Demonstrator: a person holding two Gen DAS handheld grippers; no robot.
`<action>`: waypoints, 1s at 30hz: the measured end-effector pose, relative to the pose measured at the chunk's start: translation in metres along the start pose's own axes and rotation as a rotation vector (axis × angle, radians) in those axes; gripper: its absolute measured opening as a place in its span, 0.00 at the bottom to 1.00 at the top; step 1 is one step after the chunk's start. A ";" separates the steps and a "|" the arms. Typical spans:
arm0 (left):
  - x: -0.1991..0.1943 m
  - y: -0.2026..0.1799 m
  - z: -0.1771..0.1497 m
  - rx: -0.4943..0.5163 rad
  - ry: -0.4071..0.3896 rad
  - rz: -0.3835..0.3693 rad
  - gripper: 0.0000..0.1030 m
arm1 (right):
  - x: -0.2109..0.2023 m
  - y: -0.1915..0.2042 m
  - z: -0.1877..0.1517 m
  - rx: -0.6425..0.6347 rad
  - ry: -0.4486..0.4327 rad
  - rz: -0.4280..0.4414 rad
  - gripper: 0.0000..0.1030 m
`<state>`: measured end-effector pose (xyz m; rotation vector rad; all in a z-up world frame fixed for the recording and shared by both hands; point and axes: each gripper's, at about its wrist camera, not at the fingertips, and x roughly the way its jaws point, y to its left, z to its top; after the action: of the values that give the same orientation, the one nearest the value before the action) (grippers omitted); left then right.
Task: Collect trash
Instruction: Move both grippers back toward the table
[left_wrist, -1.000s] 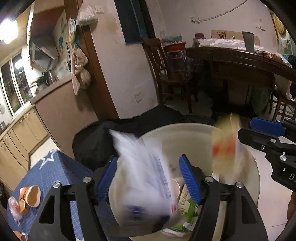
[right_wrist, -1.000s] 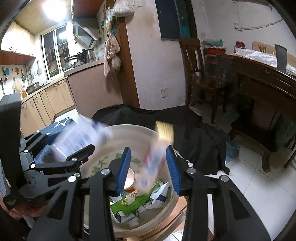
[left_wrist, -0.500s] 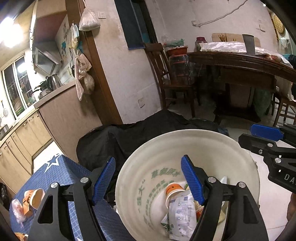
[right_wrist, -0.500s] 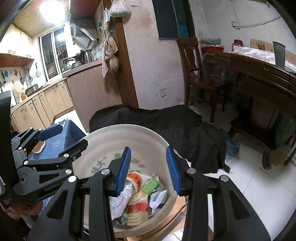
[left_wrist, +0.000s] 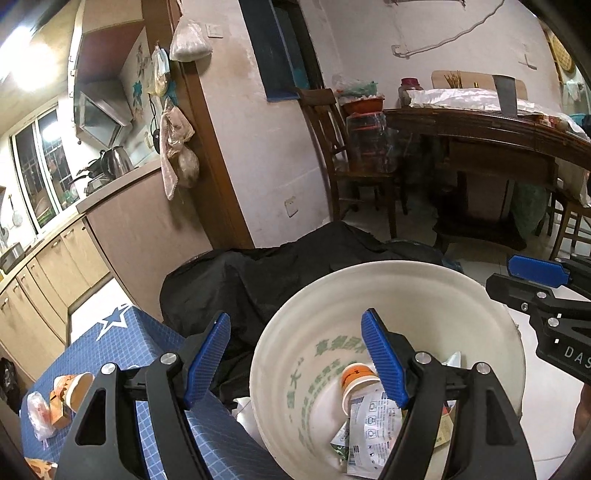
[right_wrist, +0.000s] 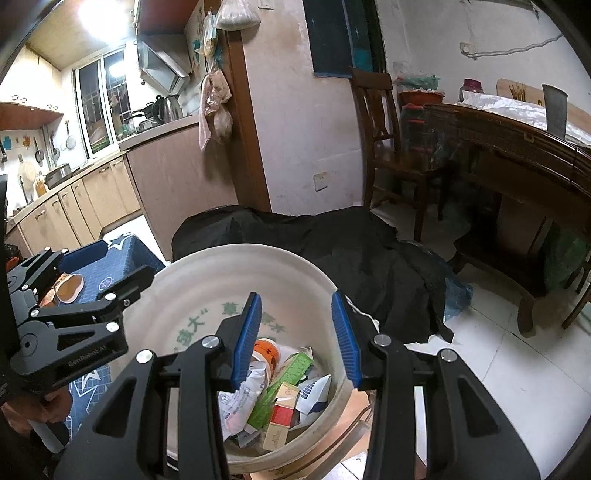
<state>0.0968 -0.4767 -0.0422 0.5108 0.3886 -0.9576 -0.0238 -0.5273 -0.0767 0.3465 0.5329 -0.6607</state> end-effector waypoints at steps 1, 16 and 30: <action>0.000 0.001 -0.001 -0.003 0.002 0.000 0.72 | 0.000 -0.001 0.000 0.004 0.000 -0.001 0.43; -0.014 0.040 -0.022 -0.078 0.023 0.036 0.75 | 0.000 0.010 0.001 0.024 -0.025 -0.019 0.79; -0.078 0.180 -0.120 -0.293 0.112 0.218 0.89 | -0.007 0.105 0.018 -0.073 -0.080 0.182 0.95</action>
<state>0.1980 -0.2706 -0.0557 0.3315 0.5528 -0.6493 0.0474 -0.4543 -0.0444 0.2946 0.4425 -0.4764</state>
